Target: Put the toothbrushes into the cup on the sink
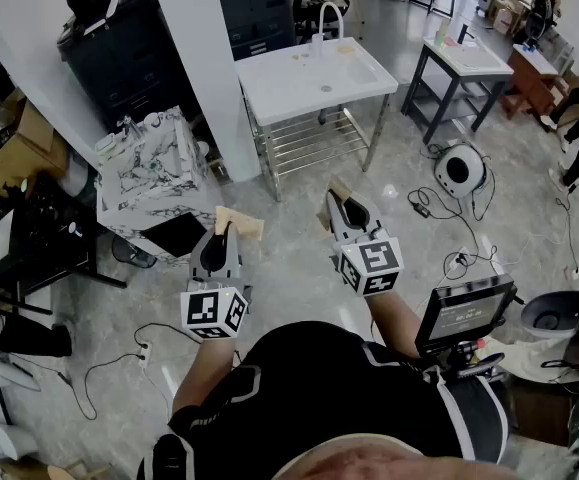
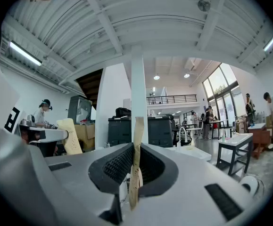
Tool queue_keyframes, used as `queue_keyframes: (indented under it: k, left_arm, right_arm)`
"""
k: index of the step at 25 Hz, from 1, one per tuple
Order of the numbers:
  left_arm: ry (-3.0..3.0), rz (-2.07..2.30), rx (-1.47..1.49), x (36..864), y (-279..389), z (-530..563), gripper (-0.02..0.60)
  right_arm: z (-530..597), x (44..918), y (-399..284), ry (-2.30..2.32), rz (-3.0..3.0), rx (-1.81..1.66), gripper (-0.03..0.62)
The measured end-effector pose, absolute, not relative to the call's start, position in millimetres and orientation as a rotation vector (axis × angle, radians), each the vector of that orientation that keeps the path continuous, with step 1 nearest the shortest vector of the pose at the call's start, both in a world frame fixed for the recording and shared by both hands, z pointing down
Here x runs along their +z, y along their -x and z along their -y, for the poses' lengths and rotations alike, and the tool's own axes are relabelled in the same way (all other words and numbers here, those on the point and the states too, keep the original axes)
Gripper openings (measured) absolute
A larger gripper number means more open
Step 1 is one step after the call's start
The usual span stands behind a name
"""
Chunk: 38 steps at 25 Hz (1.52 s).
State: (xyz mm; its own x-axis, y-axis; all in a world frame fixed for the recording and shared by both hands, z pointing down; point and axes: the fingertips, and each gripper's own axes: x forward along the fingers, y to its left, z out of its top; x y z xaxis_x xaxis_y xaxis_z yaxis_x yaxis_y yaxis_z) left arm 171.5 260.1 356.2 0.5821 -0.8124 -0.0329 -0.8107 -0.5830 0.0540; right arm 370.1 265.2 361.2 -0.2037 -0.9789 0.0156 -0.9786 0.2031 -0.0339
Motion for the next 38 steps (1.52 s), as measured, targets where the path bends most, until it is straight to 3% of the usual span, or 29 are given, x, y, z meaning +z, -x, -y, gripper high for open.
queue_keyframes:
  k: [18,38]
  left_arm:
    - [-2.755,1.382,-0.102,357.7,-141.8,-270.4,0.035]
    - [-2.698,1.442,-0.135,363.3,-34.9,-270.4,0.035]
  right_arm:
    - [-274.3,353.4,-334.2,1.969,-2.425,-0.012,0.041]
    - [-254.1,354.2,-205.5,1.830,-2.567,0.007,0.041]
